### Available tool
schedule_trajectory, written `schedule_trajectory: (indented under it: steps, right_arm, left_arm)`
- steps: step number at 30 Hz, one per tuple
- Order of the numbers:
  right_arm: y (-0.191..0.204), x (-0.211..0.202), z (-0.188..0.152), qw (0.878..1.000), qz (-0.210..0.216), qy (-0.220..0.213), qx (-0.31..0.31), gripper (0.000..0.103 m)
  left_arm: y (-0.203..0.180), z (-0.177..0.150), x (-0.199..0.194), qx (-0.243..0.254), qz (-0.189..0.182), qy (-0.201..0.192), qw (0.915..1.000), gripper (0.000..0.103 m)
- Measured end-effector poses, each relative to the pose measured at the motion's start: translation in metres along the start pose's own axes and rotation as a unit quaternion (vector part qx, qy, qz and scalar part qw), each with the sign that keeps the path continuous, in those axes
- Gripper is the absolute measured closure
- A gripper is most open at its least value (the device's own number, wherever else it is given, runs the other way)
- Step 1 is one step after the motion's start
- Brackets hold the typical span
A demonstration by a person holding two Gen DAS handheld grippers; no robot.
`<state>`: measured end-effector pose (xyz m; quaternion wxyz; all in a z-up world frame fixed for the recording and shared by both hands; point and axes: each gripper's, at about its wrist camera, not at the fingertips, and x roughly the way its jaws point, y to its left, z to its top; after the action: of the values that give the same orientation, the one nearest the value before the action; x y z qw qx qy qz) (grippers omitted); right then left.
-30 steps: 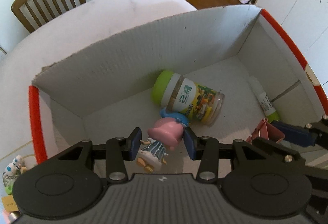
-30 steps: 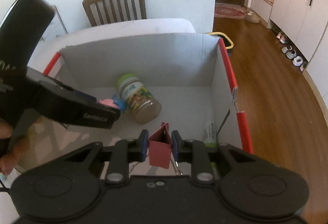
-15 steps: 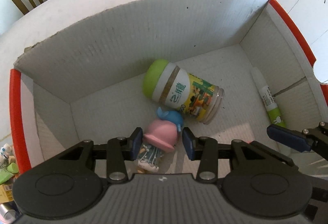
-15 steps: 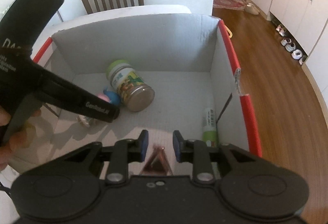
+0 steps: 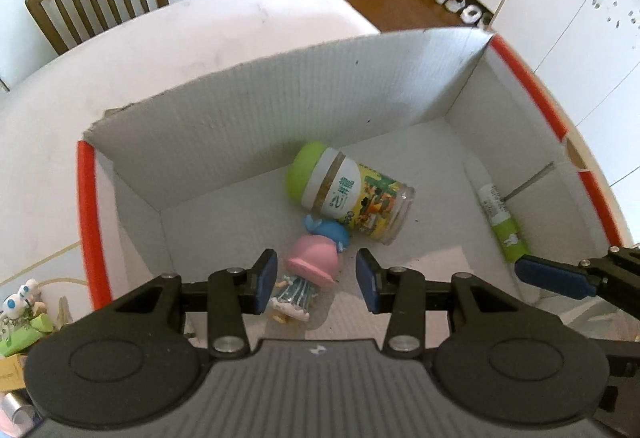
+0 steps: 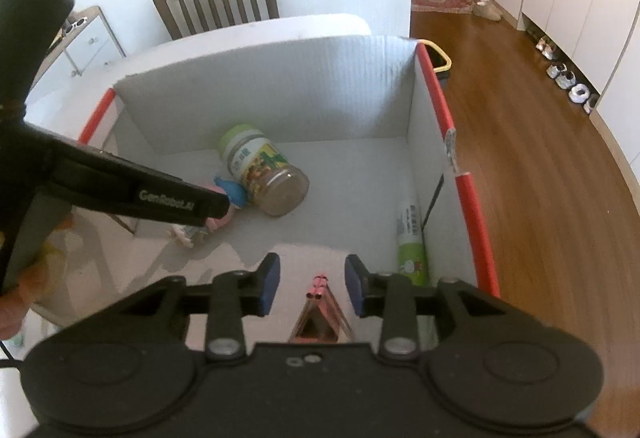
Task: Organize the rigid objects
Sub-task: 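Open both tools to release the doll and clip inside the box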
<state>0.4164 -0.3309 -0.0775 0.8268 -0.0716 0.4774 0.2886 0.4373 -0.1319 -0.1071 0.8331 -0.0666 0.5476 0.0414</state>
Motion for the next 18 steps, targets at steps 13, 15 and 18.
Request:
schedule_trajectory:
  steps: [13,15,18]
  right_arm:
    - [0.013,-0.045,-0.006,0.999,0.009,-0.038,0.003,0.061]
    - [0.017,-0.051,-0.007,0.999,0.012,-0.044,0.005,0.057]
    - [0.022,-0.060,-0.009,0.999,0.014,-0.052,0.007,0.053]
  left_arm:
    - [0.001,-0.012,-0.060,-0.016,-0.037,-0.072,0.9966,0.059]
    - [0.001,-0.017,-0.070,-0.014,-0.040,-0.081,0.9958,0.055]
    - [0.002,-0.024,-0.084,-0.009,-0.050,-0.096,0.9941,0.048]
